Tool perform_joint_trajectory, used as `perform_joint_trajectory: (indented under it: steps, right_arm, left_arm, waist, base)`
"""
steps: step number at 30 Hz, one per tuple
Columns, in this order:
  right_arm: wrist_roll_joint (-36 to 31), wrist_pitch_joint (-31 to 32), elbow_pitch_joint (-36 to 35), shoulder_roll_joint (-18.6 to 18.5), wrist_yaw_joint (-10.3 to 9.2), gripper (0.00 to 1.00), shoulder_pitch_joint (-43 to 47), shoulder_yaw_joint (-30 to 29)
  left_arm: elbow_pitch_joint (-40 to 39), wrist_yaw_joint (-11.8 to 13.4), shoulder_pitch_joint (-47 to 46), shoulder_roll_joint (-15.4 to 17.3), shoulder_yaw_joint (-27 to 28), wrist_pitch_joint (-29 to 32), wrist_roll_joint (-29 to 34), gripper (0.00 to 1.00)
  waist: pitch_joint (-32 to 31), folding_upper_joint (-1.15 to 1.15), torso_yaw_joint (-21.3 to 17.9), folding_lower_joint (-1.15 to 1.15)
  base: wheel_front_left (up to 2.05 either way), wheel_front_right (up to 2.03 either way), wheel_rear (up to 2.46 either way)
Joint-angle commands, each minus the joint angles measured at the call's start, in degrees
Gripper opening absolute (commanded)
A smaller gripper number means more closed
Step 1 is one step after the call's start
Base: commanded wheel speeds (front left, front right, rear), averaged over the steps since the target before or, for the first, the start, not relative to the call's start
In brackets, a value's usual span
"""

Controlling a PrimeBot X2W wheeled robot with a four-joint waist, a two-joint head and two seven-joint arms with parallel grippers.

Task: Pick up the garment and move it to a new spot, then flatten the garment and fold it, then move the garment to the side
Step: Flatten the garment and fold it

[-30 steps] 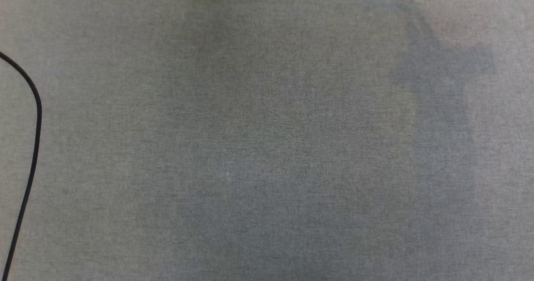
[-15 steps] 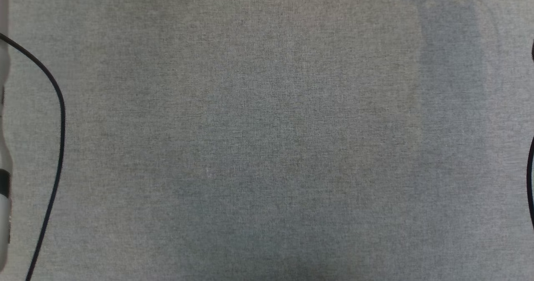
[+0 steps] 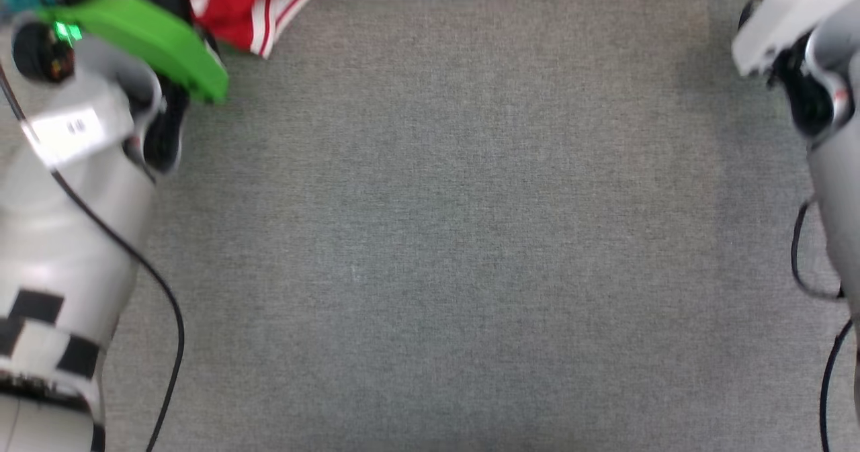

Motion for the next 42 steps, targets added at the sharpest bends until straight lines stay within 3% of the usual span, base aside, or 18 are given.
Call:
perform_joint_trajectory:
  steps: [1,6,12,25,33,42]
  right_arm:
    - [1.1,-0.2,-2.29,-0.97,-0.47,0.0,3.8,0.39]
    - [2.95,1.34,-11.06,-2.81,-0.47,0.0,16.48,-0.44]
    - [1.47,5.63,-23.25,-2.38,-0.47,0.0,32.34,-5.09]
    - [-2.36,17.74,-45.38,8.07,-0.47,0.0,61.92,-17.77]
    - [-3.91,24.21,-51.03,11.0,-0.47,0.0,72.27,-19.32]
    - [-3.59,27.83,-51.07,11.86,-0.47,0.0,76.39,-19.88]
  left_arm:
    - [-1.52,-0.1,3.17,1.42,-0.62,-0.4,-0.96,0.0]
    - [-7.28,0.17,12.26,3.08,-0.97,-0.55,-0.7,0.0]
    - [-14.99,2.69,22.21,4.76,-1.48,-0.57,-0.14,0.0]
    - [-38.49,14.66,46.72,14.0,-1.2,2.5,-1.77,0.0]
    - [-51.95,22.55,60.39,19.17,-0.56,5.69,-4.36,0.0]
    - [-57.79,25.88,67.9,21.05,-1.59,8.02,-6.43,0.0]
  waist:
    - [-2.6,0.0,1.04,-0.01]
    - [-7.0,0.0,2.23,-0.01]
    - [-12.54,0.0,3.18,-0.01]
    - [-22.85,0.0,2.41,-0.01]
    - [-25.22,0.0,1.24,-0.01]
    - [-25.32,0.0,0.82,-0.01]
  base:
    - [0.0,0.0,0.0]
    - [0.0,0.0,0.0]
    - [0.0,0.0,0.0]
    - [0.0,0.0,0.0]
    - [0.0,0.0,0.0]
    - [0.0,0.0,0.0]
